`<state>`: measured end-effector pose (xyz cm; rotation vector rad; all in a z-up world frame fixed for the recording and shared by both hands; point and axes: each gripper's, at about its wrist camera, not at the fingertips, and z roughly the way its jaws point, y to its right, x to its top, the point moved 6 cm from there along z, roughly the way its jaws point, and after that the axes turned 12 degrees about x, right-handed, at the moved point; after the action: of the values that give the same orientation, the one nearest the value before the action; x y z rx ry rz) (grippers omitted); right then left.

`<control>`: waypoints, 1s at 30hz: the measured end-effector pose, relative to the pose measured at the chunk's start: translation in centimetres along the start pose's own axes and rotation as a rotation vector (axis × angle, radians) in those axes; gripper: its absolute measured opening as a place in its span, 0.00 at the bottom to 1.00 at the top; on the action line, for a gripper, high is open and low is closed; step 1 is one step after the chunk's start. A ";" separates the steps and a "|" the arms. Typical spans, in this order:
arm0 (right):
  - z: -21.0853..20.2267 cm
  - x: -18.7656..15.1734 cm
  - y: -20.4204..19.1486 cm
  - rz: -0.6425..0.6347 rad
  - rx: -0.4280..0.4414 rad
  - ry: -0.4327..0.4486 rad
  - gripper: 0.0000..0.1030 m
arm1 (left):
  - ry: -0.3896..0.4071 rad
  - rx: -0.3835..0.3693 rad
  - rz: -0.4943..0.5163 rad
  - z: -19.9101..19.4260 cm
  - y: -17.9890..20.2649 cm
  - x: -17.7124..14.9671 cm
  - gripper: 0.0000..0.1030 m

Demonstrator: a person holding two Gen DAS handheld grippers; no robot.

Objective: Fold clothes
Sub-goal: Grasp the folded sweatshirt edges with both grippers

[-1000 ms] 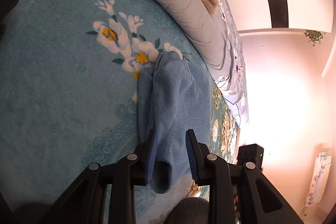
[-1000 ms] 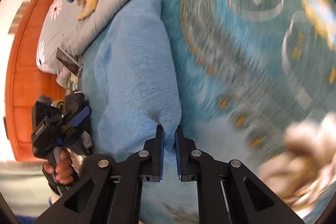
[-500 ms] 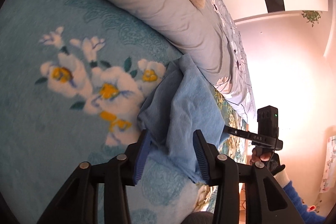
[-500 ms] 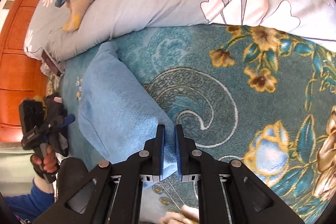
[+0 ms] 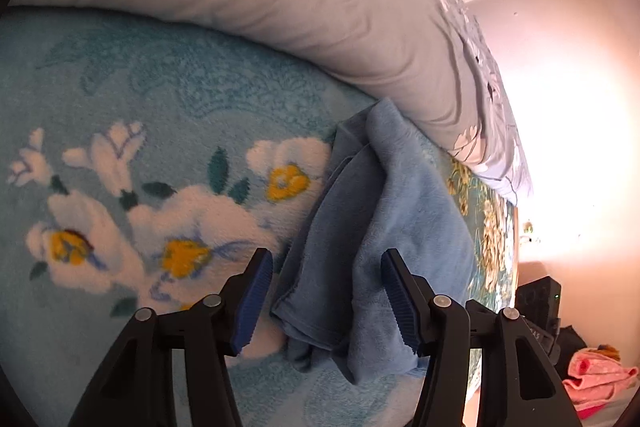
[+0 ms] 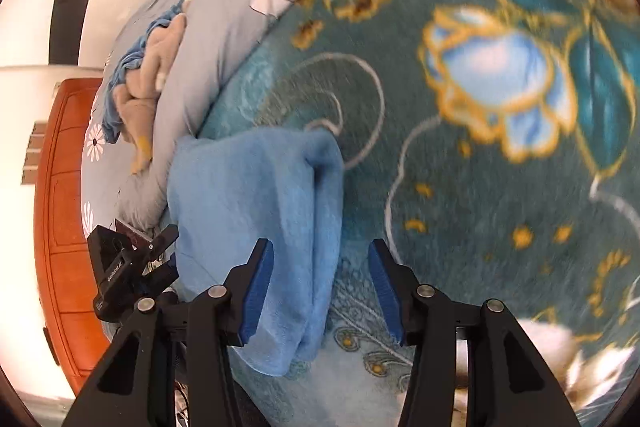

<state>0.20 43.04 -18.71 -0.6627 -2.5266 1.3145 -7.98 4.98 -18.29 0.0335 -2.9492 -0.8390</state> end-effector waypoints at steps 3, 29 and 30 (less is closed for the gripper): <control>1.0 0.0 0.5 0.033 0.022 0.061 0.49 | -0.038 -0.032 -0.001 0.9 -0.3 0.1 0.59; 2.6 7.4 -1.0 -0.062 0.147 -0.063 0.33 | -0.072 -0.185 -0.026 2.2 0.1 -0.3 0.62; 2.6 7.0 -0.5 -0.052 0.140 -0.066 0.35 | -0.072 -0.187 -0.024 2.2 0.2 -0.3 0.62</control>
<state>-7.10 44.37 -19.89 -0.5291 -2.4558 1.5012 -7.83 6.35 -20.10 0.0284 -2.9267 -1.1382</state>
